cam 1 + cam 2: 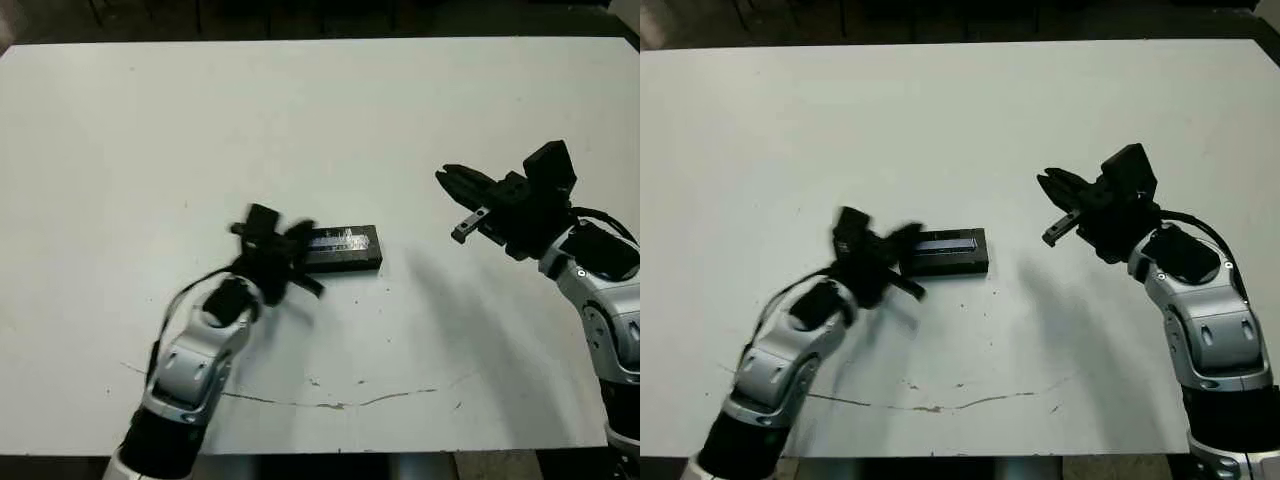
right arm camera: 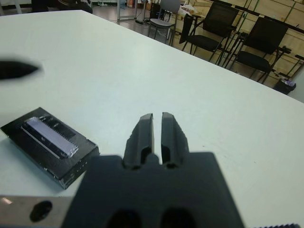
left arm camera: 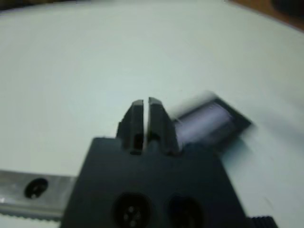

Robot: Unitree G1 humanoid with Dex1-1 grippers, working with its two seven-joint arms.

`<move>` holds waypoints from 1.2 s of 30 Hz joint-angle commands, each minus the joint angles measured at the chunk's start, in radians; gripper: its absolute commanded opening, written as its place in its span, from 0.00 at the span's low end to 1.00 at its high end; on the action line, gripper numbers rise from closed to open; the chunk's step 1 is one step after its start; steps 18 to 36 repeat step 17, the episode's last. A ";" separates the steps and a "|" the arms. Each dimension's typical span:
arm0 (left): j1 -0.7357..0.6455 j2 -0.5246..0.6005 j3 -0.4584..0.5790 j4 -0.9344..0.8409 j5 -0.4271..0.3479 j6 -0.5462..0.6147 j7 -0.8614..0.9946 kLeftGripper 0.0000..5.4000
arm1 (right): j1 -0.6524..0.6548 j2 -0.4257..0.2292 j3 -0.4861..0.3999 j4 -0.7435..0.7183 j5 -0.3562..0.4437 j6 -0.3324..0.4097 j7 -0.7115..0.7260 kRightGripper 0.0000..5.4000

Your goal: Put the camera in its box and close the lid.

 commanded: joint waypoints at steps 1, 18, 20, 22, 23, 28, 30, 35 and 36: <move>-0.027 0.032 0.097 0.036 0.002 -0.093 0.024 0.00 | 0.014 0.020 -0.006 0.024 -0.007 -0.023 -0.020 0.00; 0.046 -0.021 0.303 0.107 -0.047 -0.435 0.151 0.00 | 0.110 0.222 0.013 0.042 -0.154 -0.224 -0.297 0.00; 0.046 -0.021 0.303 0.107 -0.047 -0.435 0.151 0.00 | 0.110 0.222 0.013 0.042 -0.154 -0.224 -0.297 0.00; 0.046 -0.021 0.303 0.107 -0.047 -0.435 0.151 0.00 | 0.110 0.222 0.013 0.042 -0.154 -0.224 -0.297 0.00; 0.046 -0.021 0.303 0.107 -0.047 -0.435 0.151 0.00 | 0.110 0.222 0.013 0.042 -0.154 -0.224 -0.297 0.00; 0.046 -0.021 0.303 0.107 -0.047 -0.435 0.151 0.00 | 0.110 0.222 0.013 0.042 -0.154 -0.224 -0.297 0.00; 0.046 -0.021 0.303 0.107 -0.047 -0.435 0.151 0.00 | 0.110 0.222 0.013 0.042 -0.154 -0.224 -0.297 0.00; 0.046 -0.021 0.303 0.107 -0.047 -0.435 0.151 0.00 | 0.110 0.222 0.013 0.042 -0.154 -0.224 -0.297 0.00; 0.046 -0.021 0.303 0.107 -0.047 -0.435 0.151 0.00 | 0.110 0.222 0.013 0.042 -0.154 -0.224 -0.297 0.00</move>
